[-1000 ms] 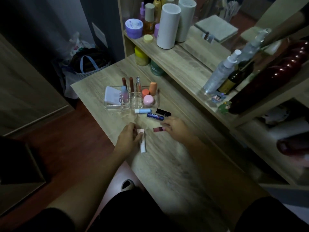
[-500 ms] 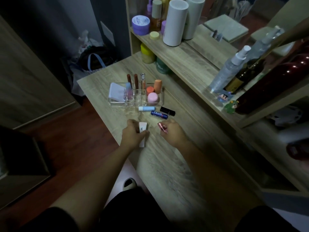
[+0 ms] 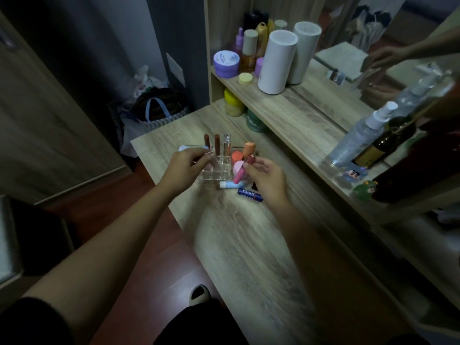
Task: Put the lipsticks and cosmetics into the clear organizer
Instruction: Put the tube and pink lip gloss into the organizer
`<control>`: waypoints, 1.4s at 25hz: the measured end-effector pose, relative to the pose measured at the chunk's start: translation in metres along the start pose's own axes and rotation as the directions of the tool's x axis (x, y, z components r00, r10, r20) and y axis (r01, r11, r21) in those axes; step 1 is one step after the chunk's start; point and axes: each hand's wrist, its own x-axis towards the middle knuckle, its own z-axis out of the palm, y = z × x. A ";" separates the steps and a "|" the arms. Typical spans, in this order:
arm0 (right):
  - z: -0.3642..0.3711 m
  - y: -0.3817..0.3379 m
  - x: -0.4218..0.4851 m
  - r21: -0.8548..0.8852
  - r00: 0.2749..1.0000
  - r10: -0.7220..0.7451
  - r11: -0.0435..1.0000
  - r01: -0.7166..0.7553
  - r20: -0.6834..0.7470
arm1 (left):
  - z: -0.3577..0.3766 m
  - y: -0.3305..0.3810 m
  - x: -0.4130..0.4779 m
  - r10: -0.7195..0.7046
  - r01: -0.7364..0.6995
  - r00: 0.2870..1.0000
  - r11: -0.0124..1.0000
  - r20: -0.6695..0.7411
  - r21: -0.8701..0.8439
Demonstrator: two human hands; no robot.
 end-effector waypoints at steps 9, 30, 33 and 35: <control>0.027 -0.003 0.031 -0.076 0.994 -0.107 0.991 0.107 -0.007 | 0.003 -0.013 0.028 0.224 -0.189 0.972 0.927 -0.074 0.324; 0.064 0.026 0.060 -0.375 0.988 -0.154 0.915 0.148 0.013 | 0.014 -0.029 0.065 0.156 -0.207 0.978 0.778 0.137 0.594; 0.063 0.026 0.059 -0.398 0.987 -0.157 0.904 0.157 0.032 | 0.013 -0.029 0.065 0.176 -0.226 0.974 0.782 0.141 0.581; 0.061 0.025 0.058 -0.419 0.987 -0.150 0.894 0.159 0.054 | 0.011 -0.029 0.064 0.193 -0.232 0.973 0.790 0.129 0.568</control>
